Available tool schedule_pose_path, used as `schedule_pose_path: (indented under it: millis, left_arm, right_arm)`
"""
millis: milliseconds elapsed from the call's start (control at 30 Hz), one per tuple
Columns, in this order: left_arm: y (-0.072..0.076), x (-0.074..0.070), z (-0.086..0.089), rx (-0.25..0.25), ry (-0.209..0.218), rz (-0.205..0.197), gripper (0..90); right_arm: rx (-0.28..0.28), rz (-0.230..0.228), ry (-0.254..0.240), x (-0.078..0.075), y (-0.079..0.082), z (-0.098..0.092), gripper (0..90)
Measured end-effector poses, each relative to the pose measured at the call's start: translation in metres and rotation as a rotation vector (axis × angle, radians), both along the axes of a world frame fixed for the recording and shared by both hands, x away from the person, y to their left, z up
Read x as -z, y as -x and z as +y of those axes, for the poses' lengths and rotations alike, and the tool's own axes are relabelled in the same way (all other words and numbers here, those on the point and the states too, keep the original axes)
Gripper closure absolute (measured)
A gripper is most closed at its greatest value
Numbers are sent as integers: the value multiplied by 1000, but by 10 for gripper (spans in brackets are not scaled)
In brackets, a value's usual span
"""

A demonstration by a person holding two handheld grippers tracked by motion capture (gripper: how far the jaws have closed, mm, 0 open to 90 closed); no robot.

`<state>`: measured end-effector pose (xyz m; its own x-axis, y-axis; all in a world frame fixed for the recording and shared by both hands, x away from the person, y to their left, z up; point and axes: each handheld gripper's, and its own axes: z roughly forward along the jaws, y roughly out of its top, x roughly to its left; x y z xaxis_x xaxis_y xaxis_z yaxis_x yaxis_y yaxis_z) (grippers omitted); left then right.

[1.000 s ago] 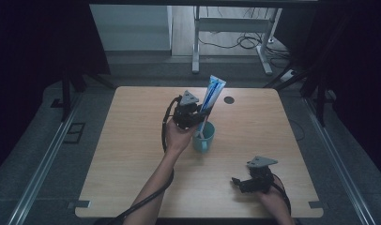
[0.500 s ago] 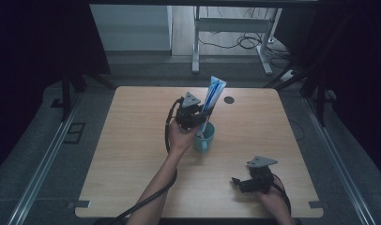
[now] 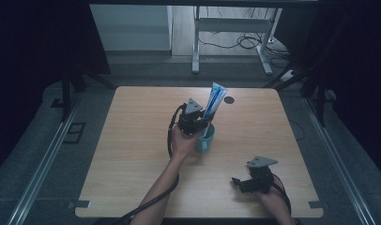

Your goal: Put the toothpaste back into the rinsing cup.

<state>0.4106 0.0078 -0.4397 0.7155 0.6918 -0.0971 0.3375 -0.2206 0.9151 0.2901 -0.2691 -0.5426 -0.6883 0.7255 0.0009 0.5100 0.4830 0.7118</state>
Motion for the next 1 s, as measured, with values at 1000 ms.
schedule_pose_path:
  millis: [1000]
  left_arm:
    - [8,28,-2,-10,-51,19,701]
  right_arm:
    - [1,0,0,0,0,0,56]
